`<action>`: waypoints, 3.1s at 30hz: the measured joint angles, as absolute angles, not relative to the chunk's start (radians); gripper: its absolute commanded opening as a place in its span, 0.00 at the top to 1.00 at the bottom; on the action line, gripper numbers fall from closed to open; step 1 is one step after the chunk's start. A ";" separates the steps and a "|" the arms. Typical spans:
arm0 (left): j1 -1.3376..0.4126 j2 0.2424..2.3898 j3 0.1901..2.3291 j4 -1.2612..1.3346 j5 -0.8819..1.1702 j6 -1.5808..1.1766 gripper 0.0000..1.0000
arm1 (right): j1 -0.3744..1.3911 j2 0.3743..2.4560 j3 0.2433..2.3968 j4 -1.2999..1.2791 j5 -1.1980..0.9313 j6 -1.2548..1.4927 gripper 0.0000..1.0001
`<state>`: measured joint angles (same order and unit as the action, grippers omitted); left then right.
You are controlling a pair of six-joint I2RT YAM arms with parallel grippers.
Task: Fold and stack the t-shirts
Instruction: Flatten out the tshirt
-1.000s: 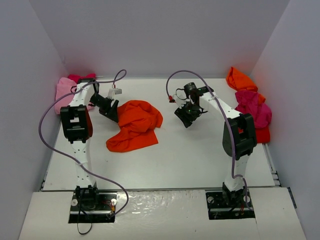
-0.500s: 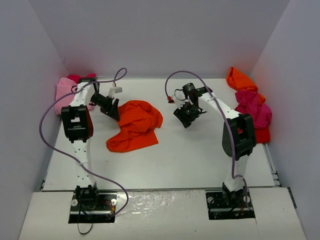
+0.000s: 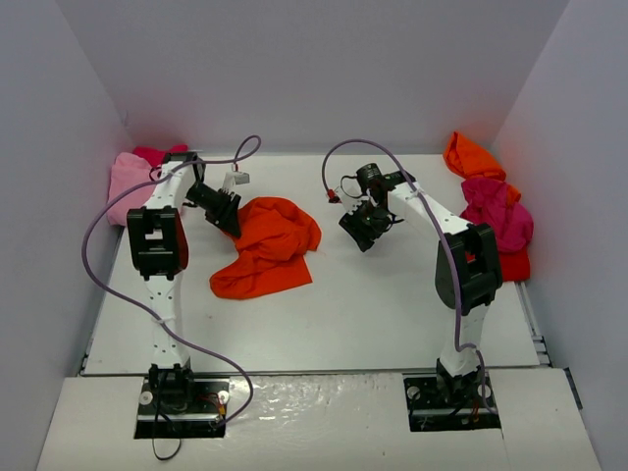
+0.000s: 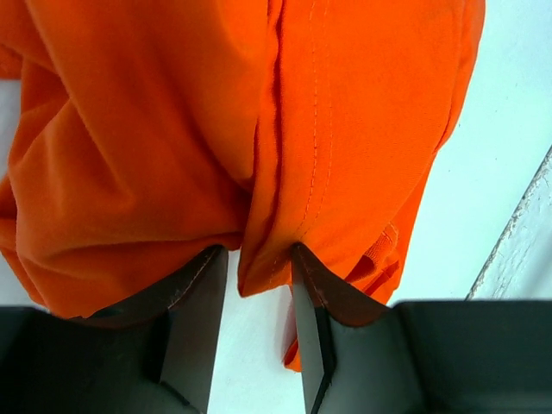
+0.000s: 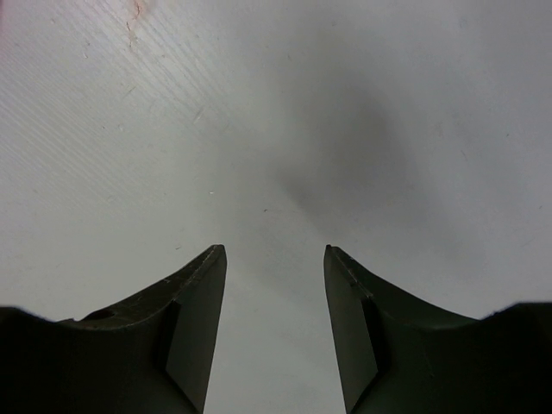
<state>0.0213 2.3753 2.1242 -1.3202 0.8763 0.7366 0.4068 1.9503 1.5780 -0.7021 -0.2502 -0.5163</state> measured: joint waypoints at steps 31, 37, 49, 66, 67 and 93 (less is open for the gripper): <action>-0.067 2.272 2.109 -1.324 0.835 0.747 0.82 | 0.407 1.950 1.545 -0.676 -0.242 -0.522 0.53; -0.088 2.272 2.103 -1.323 0.820 0.747 0.82 | 0.407 1.950 1.545 -0.676 -0.239 -0.521 0.53; -0.092 2.276 2.090 -1.324 0.785 0.744 0.82 | 0.407 1.950 1.538 -0.671 -0.239 -0.521 0.53; -0.091 2.278 2.049 -1.324 0.731 0.730 0.71 | 0.407 1.950 1.516 -0.660 -0.239 -0.521 0.53; -0.091 2.278 2.049 -1.324 0.730 0.727 0.67 | 0.407 1.950 1.516 -0.660 -0.238 -0.521 0.53; -0.121 2.266 2.024 -1.320 0.659 0.677 1.00 | 0.407 1.950 1.513 -0.651 -0.236 -0.521 0.53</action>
